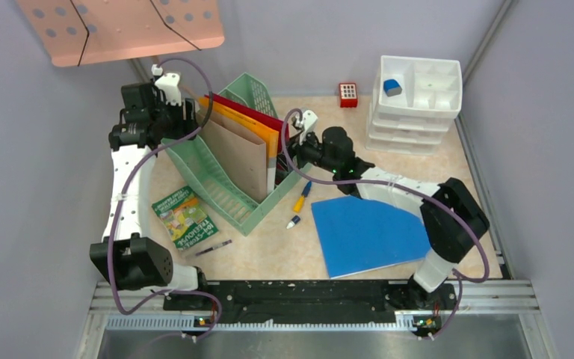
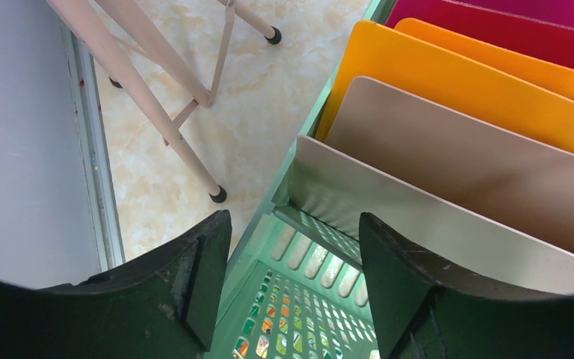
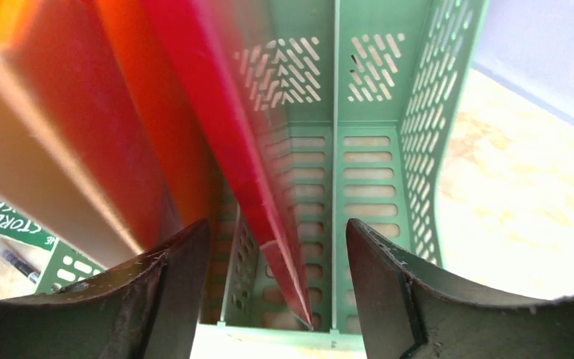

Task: Organize the desk
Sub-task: Place the folder in the storage box, then pick up the folder from the center of the board.

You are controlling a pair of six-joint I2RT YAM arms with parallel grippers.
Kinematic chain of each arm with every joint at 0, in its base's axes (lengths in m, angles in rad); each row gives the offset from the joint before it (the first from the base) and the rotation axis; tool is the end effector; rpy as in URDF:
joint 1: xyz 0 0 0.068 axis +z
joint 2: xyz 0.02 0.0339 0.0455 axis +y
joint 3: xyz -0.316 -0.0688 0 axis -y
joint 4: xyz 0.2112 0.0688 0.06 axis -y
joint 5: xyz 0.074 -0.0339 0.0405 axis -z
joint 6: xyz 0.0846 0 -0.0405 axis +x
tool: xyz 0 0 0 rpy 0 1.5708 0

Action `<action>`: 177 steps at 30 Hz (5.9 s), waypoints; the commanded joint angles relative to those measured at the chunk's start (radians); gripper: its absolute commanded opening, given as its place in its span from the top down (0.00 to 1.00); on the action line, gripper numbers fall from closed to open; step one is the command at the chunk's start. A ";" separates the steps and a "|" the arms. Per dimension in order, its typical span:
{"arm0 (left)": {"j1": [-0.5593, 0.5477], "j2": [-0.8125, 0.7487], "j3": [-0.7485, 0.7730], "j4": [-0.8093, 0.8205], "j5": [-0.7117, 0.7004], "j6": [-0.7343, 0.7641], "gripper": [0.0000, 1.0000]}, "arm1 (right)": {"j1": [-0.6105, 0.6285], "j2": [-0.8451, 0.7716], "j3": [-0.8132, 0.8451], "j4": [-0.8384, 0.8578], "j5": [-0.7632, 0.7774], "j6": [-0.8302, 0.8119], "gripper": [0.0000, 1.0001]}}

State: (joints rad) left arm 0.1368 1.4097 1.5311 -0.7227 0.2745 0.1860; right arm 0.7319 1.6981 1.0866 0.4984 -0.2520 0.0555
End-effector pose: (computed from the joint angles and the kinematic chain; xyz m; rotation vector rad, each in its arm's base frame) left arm 0.3002 0.0182 0.4226 0.2086 2.1385 -0.1108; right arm 0.3001 0.2980 0.3372 -0.7603 1.5707 0.7967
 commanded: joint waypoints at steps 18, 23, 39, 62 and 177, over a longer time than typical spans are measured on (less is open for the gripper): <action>-0.024 -0.412 0.045 -0.268 0.228 0.122 0.08 | -0.420 -0.531 0.055 -0.949 -0.048 -0.231 0.09; -0.107 -0.471 0.052 -0.422 0.316 0.252 0.06 | -0.603 -0.534 0.027 -1.129 -0.074 -0.328 0.08; -1.095 -0.284 -0.145 -0.322 -0.169 0.230 0.04 | -0.980 -0.458 -0.055 -1.532 -0.181 -0.746 0.10; -1.335 0.247 -0.479 0.359 -0.341 0.365 0.06 | -1.070 -0.269 -0.154 -1.487 -0.198 -0.818 0.15; -1.231 0.177 -0.258 0.300 -0.164 -0.014 0.04 | -1.069 -0.095 0.236 -1.836 -0.612 -0.621 1.00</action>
State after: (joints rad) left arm -1.0336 1.5719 1.2446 -0.4568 0.1764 0.2264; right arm -0.3424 1.5925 1.3090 -1.3632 -0.8459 -0.6395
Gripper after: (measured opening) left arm 0.964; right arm 0.005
